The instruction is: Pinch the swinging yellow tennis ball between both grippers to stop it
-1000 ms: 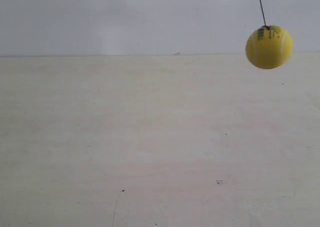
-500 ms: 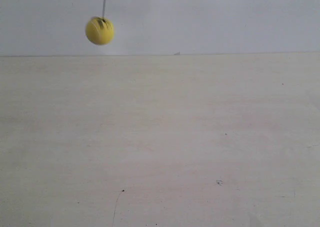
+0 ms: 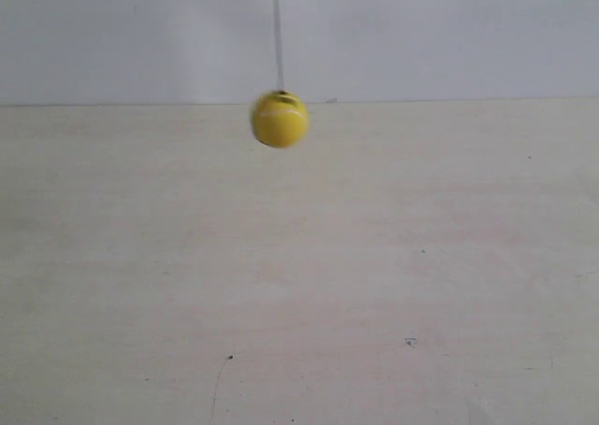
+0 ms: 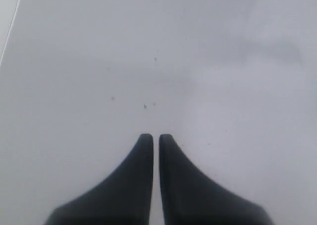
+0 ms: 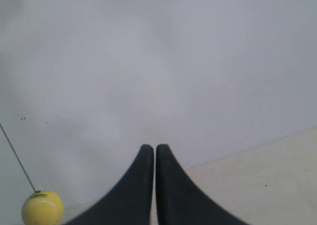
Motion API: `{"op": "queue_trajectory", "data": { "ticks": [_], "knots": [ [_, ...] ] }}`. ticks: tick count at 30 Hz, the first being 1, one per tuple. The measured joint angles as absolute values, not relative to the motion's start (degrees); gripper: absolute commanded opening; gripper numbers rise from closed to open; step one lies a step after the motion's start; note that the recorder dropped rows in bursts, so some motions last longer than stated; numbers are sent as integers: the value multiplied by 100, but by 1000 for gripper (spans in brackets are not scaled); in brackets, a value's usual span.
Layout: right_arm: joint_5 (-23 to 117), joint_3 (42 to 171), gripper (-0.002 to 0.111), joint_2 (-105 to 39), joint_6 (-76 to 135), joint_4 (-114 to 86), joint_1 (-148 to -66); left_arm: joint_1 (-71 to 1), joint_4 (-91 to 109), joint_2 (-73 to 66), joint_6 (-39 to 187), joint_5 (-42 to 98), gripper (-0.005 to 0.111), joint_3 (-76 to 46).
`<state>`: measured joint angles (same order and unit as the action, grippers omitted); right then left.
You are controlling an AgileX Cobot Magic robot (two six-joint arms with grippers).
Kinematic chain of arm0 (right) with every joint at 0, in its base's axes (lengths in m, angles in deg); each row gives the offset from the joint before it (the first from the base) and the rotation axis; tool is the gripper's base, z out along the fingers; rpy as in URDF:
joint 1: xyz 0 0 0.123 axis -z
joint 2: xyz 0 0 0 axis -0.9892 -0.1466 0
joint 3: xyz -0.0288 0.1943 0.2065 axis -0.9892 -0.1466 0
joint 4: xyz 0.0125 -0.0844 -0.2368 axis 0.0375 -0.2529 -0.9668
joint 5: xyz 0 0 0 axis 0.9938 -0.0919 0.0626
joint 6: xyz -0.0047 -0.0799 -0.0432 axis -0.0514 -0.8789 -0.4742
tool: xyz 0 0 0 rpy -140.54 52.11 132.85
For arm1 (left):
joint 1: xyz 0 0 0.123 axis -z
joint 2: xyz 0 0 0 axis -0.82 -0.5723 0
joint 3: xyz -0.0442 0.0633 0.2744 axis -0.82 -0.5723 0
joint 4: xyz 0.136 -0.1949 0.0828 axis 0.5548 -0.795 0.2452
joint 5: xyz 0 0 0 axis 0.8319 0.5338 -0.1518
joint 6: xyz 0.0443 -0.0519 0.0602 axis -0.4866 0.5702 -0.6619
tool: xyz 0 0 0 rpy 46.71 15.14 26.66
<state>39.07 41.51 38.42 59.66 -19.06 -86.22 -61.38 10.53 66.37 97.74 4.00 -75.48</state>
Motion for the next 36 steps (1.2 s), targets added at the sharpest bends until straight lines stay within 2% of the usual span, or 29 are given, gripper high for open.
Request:
{"op": "queue_trajectory", "data": {
  "ticks": [2, 6, 8, 11, 16, 22, 29, 33, 36],
  "knots": [
    [3667, 4151, 0, 3842, 6068, -1906, -8622, -6138, 1180, 6637, 9820, 150, 5, -7548],
    [2275, 4151, 0, 3842, 6268, -1897, -8622, -6138, 1911, 6637, 10099, -473, 5, -7534],
    [1453, 4151, 0, 3845, 6283, -1897, -8622, -6138, 2304, 6515, 10271, -806, 5, -7362],
    [989, 4354, 0, 3800, 6298, -1955, -8622, -6138, 2536, 6104, 10478, -1055, 5, -6857],
    [1113, 5362, 0, 3043, 6298, -2431, -8622, -6138, 2805, 4929, 10746, -1150, 5, -5844],
    [2140, 6485, 0, 1476, 6724, -3747, -8622, -6138, 4318, 3143, 11666, -1181, 5, -4317],
    [2656, 6587, 0, -262, 7023, -4811, -8622, -6138, 7188, 1067, 13779, -1207, 5, -2944],
    [2442, 6587, 0, -1242, 7013, -5345, -8622, -6138, 7823, 182, 14198, -1207, 5, -2585],
    [1767, 6587, 0, -2388, 6637, -5807, -8622, -6138, 7995, -518, 14268, -1207, 5, -2363]
  ]
}}
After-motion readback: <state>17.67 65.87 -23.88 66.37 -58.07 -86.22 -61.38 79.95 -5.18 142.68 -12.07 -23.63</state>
